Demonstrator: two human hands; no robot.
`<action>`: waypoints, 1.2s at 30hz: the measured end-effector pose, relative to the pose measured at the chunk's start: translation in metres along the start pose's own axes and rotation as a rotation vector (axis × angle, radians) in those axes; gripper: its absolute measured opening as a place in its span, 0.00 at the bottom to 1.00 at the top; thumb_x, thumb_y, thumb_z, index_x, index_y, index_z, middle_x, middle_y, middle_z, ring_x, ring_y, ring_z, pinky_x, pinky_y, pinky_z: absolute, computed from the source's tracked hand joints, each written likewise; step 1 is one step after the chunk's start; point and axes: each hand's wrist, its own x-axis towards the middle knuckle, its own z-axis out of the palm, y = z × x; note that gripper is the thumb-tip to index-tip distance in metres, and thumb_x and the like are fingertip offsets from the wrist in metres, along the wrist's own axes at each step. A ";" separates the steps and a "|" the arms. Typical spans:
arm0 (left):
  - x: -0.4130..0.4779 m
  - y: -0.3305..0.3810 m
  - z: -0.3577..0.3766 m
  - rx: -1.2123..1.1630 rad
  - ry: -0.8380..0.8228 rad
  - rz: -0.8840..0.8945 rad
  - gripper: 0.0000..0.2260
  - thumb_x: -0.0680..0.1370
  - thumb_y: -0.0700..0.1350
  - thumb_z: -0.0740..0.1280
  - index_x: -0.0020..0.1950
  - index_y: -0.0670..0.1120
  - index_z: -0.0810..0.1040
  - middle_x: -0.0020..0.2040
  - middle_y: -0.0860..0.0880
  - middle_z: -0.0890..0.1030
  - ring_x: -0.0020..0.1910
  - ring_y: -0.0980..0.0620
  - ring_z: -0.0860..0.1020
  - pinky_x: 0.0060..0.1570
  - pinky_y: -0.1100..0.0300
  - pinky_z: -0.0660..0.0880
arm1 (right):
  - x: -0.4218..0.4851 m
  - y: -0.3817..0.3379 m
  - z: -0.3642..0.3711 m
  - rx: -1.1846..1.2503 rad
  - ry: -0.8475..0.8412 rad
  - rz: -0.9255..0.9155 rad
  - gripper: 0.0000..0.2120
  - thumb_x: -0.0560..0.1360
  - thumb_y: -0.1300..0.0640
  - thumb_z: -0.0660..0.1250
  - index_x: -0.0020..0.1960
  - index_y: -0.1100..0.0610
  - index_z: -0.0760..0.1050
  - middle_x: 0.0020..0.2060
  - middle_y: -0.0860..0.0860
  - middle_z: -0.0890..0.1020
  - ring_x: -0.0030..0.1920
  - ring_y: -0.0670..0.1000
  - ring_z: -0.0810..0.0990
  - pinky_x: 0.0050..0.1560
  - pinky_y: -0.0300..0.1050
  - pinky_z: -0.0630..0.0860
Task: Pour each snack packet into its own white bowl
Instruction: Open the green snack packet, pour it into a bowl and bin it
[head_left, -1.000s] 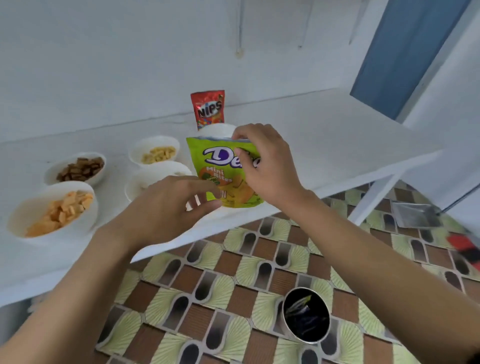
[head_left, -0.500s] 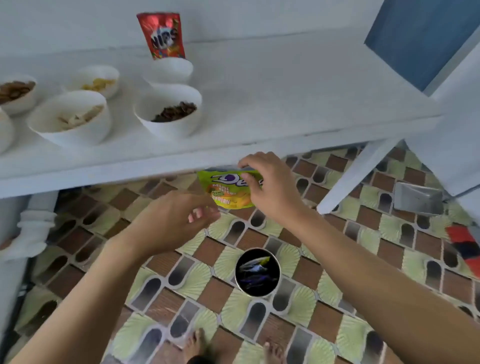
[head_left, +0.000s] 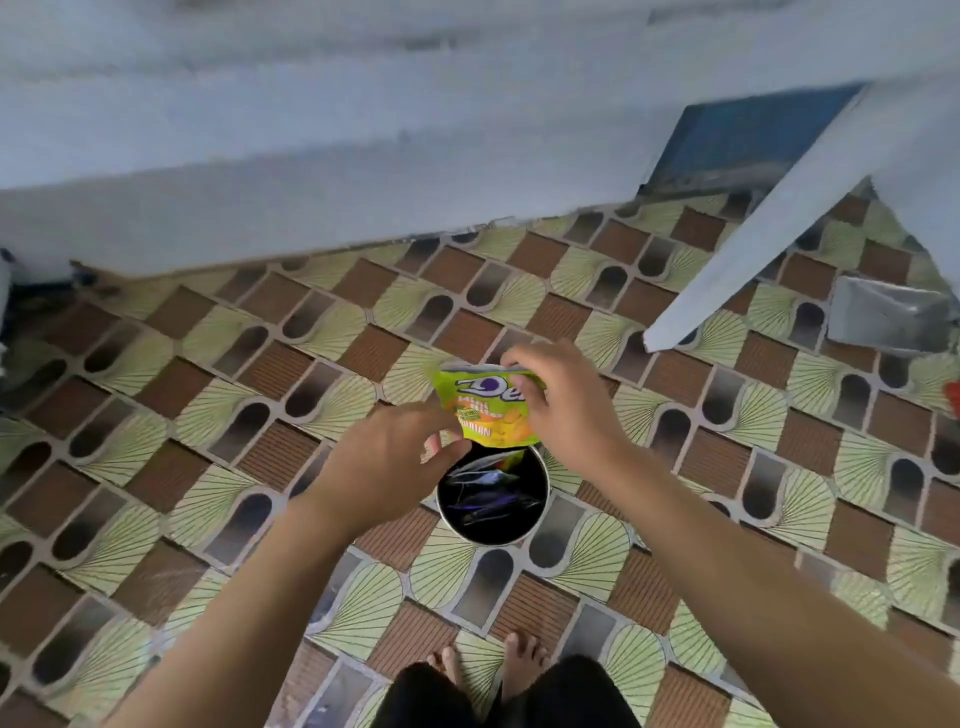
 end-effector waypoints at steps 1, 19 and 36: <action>0.008 -0.013 0.023 -0.018 0.048 -0.001 0.17 0.77 0.63 0.58 0.50 0.55 0.81 0.42 0.58 0.79 0.39 0.54 0.79 0.41 0.50 0.79 | -0.005 0.019 0.022 0.001 -0.006 0.005 0.10 0.75 0.68 0.69 0.51 0.55 0.80 0.43 0.48 0.83 0.46 0.53 0.75 0.43 0.53 0.75; 0.070 -0.173 0.243 0.030 0.045 -0.076 0.19 0.75 0.68 0.57 0.49 0.57 0.78 0.40 0.59 0.79 0.41 0.53 0.80 0.39 0.51 0.80 | -0.057 0.195 0.254 -0.039 0.030 -0.167 0.13 0.73 0.74 0.68 0.51 0.58 0.81 0.42 0.49 0.83 0.44 0.53 0.72 0.45 0.51 0.71; 0.057 -0.201 0.253 0.121 -0.125 -0.096 0.17 0.80 0.65 0.60 0.50 0.54 0.81 0.41 0.56 0.81 0.43 0.55 0.80 0.45 0.52 0.80 | -0.072 0.213 0.294 -0.157 -0.268 -0.155 0.17 0.77 0.52 0.71 0.65 0.53 0.76 0.57 0.49 0.82 0.59 0.51 0.78 0.61 0.56 0.73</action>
